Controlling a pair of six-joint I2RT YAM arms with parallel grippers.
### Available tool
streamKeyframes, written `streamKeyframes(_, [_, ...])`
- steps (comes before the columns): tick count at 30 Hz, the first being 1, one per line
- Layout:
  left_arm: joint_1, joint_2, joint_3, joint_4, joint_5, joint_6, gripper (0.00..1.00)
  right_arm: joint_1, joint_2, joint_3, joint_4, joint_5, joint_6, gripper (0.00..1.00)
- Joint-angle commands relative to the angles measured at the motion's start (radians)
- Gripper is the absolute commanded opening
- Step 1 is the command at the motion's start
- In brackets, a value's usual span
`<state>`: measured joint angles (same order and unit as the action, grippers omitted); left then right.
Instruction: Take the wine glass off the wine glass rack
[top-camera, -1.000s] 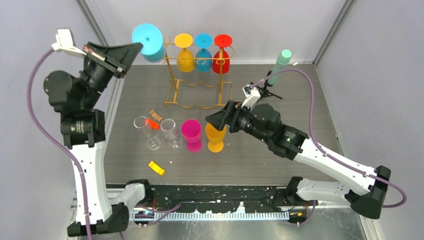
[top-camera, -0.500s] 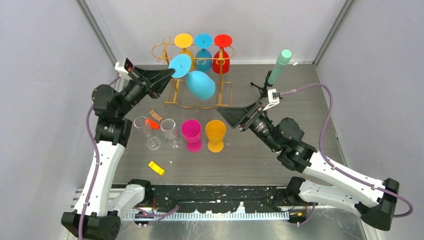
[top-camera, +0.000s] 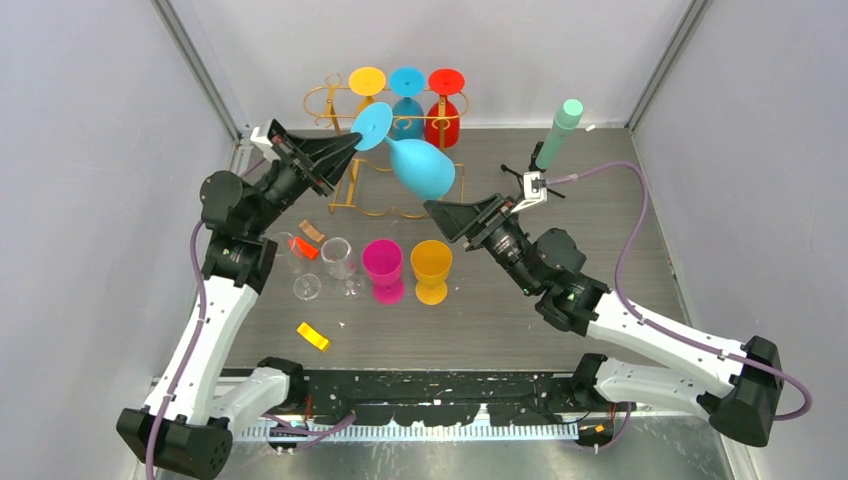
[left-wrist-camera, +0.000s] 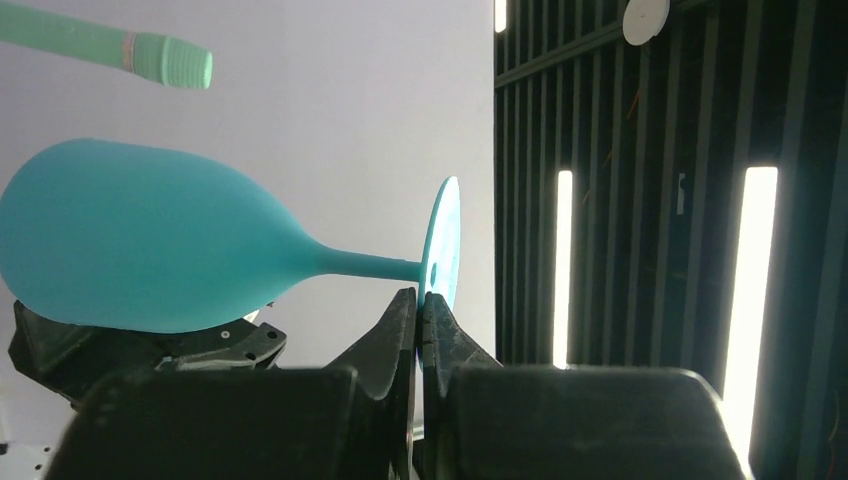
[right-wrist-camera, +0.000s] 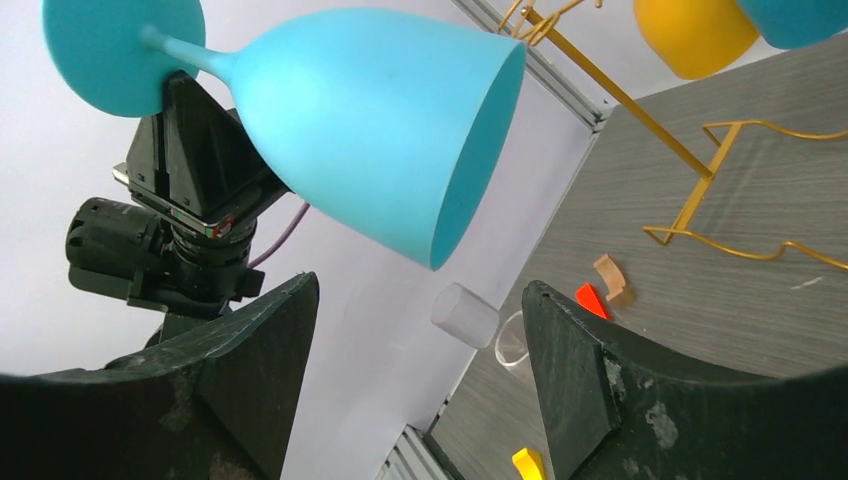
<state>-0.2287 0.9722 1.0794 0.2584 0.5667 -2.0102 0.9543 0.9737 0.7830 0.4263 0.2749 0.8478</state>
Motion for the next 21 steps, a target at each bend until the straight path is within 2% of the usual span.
streamKeyframes(1, [-0.013, -0.021, 0.000, 0.094, -0.017, -0.039, 0.00, 0.000, 0.018, 0.044, 0.204, -0.013, -0.045, 0.80])
streamKeyframes(12, [-0.099, -0.065, -0.059, 0.116, -0.098, -0.082, 0.00, -0.003, 0.054, 0.033, 0.356, -0.114, -0.132, 0.73])
streamKeyframes(15, [-0.107, -0.069, -0.067, 0.117, -0.105, -0.080, 0.00, -0.007, 0.049, 0.037, 0.376, -0.205, -0.179, 0.70])
streamKeyframes(18, [-0.110, -0.083, -0.091, 0.114, -0.125, -0.081, 0.00, -0.009, 0.030, 0.036, 0.367, -0.245, -0.194, 0.58])
streamKeyframes(20, [-0.110, -0.088, -0.104, 0.114, -0.137, -0.084, 0.00, -0.009, 0.016, 0.033, 0.356, -0.252, -0.196, 0.47])
streamKeyframes(21, [-0.110, -0.090, -0.108, 0.114, -0.140, -0.086, 0.00, -0.009, 0.008, 0.032, 0.353, -0.254, -0.197, 0.37])
